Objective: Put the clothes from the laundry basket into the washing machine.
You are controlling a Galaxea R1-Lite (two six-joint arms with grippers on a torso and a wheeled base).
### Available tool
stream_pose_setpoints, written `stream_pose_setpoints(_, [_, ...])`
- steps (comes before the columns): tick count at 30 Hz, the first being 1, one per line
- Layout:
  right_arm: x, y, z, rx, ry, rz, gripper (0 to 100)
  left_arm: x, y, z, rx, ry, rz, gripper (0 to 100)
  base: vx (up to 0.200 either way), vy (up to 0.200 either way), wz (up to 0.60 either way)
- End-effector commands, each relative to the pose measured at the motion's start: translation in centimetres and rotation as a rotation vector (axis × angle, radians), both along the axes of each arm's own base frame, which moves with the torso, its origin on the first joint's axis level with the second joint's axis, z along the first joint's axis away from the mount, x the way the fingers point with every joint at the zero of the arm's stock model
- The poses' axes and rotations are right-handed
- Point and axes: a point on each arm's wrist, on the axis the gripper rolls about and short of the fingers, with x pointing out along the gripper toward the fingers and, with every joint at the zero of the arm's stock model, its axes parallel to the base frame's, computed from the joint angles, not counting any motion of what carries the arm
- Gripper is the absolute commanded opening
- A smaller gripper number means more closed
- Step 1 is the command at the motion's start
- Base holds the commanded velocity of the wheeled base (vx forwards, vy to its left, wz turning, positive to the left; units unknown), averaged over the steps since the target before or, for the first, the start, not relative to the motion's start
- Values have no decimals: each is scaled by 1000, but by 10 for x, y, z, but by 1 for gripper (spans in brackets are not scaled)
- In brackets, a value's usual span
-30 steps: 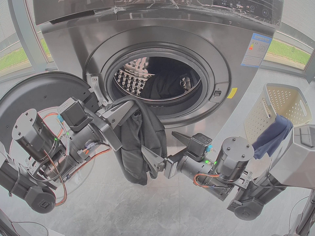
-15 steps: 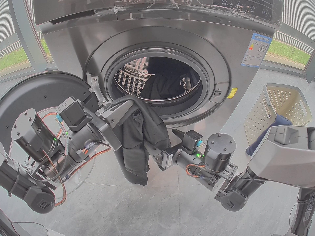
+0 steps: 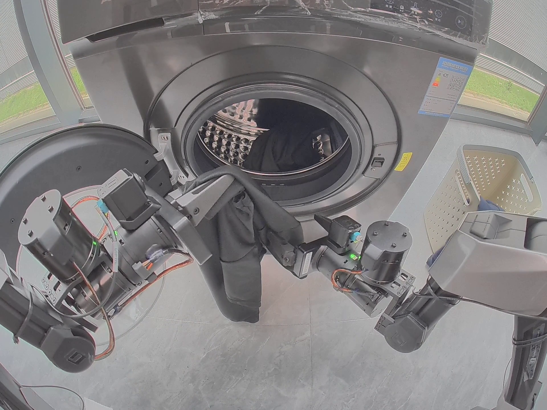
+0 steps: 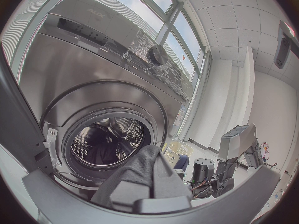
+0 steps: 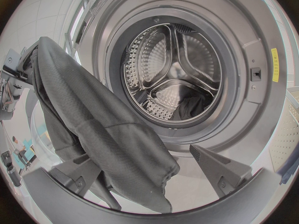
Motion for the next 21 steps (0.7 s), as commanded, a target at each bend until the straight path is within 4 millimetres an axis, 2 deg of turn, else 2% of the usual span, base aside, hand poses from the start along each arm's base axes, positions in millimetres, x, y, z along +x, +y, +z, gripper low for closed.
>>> stream_pose_setpoints(1, [-3,7,0,-1,-8,19,100,0,0,-1,1,3,-1,0,0,0,0])
stream_pose_setpoints(8, [-17,23,5,7,-25,82,100,1,0,-1,2,4,2,0,0,0,0])
stream_pose_setpoints(20, [-15,26,12,35,-49,84,100,2,1,-2,6,7,7,0,0,0,0])
stream_pose_setpoints(21, [-15,27,13,40,-51,85,0,2,1,-2,5,8,5,0,0,0,0])
